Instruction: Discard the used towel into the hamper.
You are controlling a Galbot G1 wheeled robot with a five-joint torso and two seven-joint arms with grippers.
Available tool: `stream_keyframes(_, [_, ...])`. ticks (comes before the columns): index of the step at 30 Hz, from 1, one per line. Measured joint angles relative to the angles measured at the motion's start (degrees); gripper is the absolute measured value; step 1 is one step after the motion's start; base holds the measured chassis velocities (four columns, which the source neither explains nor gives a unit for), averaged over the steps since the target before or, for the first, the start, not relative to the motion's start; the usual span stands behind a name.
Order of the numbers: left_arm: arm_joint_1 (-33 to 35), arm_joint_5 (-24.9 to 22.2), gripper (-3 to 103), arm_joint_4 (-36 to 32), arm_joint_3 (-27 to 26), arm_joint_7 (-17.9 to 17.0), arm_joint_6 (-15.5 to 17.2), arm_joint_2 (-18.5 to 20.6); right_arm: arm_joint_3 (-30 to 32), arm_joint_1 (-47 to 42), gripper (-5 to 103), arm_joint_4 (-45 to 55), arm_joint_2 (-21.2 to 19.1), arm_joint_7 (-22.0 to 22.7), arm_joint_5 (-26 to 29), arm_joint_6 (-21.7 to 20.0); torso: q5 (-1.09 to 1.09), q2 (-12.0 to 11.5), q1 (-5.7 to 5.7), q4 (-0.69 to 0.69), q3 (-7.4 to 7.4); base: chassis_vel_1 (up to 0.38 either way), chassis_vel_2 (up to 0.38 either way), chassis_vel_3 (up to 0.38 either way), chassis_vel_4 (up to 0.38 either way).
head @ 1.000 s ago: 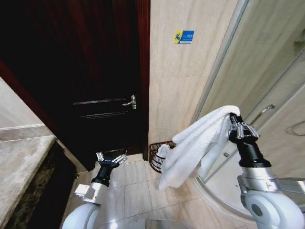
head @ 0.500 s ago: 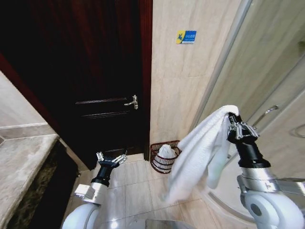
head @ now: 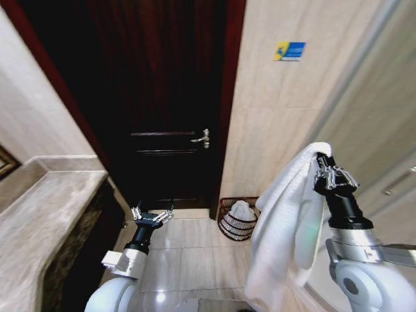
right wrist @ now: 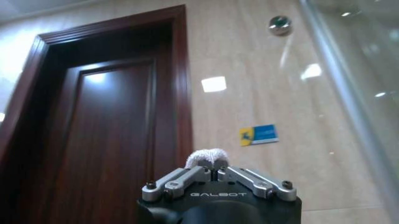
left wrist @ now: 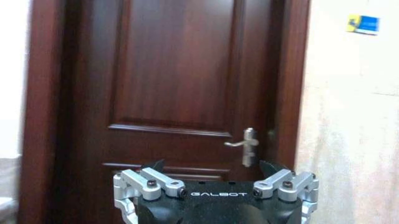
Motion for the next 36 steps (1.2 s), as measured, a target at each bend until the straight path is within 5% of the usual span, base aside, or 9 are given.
stream_keyframes(36, [0.0, 0.0, 99, 0.0, 0.0, 0.0, 0.0, 0.0, 0.83, -0.35, 1, 0.0, 0.14, -0.26, -1.12, 0.25, 0.0, 0.0, 0.01, -0.02, 0.0, 0.007, 0.019, 0.019, 0.005])
